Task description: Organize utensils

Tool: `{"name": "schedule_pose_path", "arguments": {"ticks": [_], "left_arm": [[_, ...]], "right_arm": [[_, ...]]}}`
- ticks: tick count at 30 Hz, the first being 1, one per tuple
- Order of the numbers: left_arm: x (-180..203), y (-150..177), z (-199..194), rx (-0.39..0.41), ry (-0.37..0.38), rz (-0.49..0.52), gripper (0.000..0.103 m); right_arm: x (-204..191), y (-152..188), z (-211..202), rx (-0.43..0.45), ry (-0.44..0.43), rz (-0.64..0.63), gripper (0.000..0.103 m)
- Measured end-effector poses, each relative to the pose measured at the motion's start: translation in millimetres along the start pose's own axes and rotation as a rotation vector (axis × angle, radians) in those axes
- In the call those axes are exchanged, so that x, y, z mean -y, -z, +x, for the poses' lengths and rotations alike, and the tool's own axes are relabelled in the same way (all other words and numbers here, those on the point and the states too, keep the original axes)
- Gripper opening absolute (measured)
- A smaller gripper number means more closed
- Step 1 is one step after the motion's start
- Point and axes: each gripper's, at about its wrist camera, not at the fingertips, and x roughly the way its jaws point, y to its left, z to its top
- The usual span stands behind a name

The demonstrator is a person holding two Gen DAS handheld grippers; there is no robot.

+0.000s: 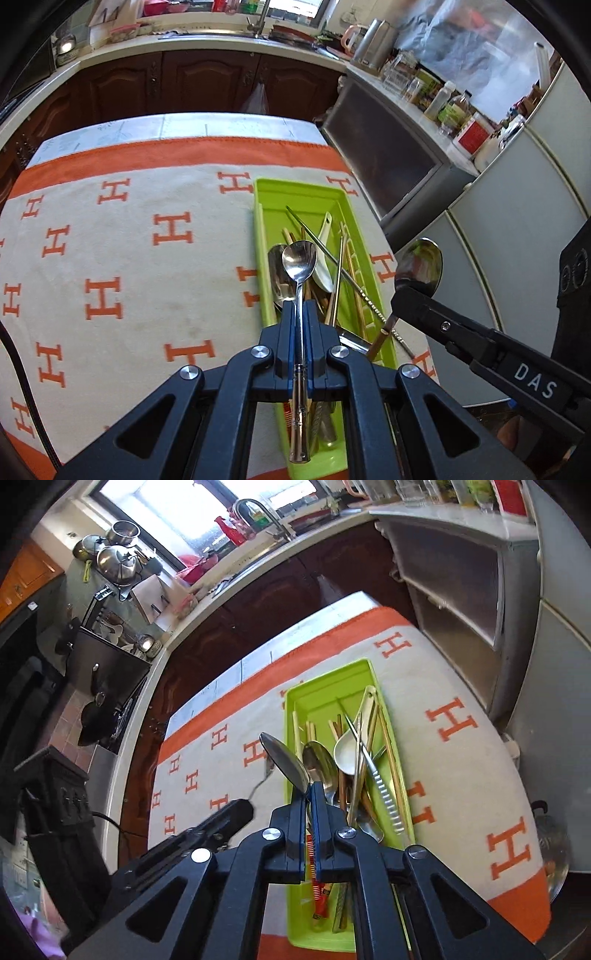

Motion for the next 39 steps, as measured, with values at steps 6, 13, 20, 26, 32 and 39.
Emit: {"name": "schedule_pose_path", "arguments": {"ticks": [6, 13, 20, 26, 32, 39], "left_arm": [[6, 3, 28, -0.035, -0.037, 0.002, 0.006], [-3, 4, 11, -0.002, -0.079, 0.021, 0.051], [-15, 6, -6, 0.015, -0.125, 0.028, 0.071], [-23, 10, -24, 0.036, -0.193, 0.041, 0.080], [-32, 19, -45, 0.061, -0.229, 0.050, 0.095], [-44, 35, -69, 0.070, -0.281, 0.063, 0.102]], "right_arm": [[15, -7, 24, -0.074, 0.069, 0.013, 0.006], [13, -8, 29, -0.006, 0.083, -0.007, 0.032], [1, -4, 25, -0.007, 0.100, -0.051, 0.032], [-15, 8, 20, -0.001, 0.125, -0.120, 0.032], [-31, 22, 12, 0.014, 0.148, -0.181, 0.033], [-46, 44, 1, 0.025, 0.162, -0.229, 0.038]]}}
